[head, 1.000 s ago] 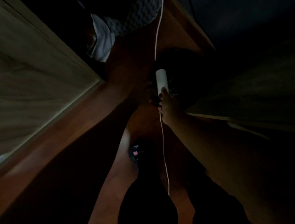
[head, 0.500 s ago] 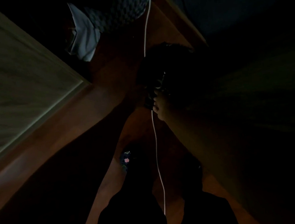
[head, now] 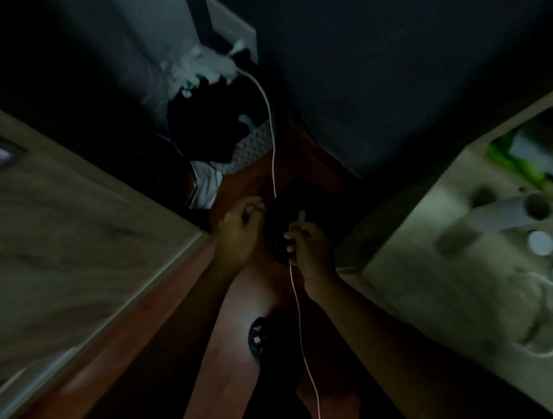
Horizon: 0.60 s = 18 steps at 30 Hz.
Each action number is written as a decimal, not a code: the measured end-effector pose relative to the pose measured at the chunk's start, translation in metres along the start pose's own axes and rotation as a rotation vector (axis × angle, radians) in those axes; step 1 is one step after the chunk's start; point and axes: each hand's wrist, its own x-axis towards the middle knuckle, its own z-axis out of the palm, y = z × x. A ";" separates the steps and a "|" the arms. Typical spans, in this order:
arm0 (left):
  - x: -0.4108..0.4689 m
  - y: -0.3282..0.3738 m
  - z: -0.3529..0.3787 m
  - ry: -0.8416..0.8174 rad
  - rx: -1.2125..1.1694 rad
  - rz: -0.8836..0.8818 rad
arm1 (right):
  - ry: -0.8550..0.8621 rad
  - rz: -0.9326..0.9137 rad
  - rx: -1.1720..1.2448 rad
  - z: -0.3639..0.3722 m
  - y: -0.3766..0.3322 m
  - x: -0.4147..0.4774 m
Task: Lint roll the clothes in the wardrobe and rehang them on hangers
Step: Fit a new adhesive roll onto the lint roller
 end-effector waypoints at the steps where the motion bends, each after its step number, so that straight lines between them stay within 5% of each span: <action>1: -0.017 0.014 0.003 0.019 -0.056 -0.009 | 0.004 -0.027 0.019 -0.012 -0.014 -0.017; 11: -0.127 0.185 0.126 0.040 -0.165 0.206 | 0.065 -0.266 0.036 -0.212 -0.089 -0.107; 18: -0.137 0.212 0.217 -0.176 0.008 0.193 | 0.225 -0.368 -0.168 -0.353 -0.094 -0.093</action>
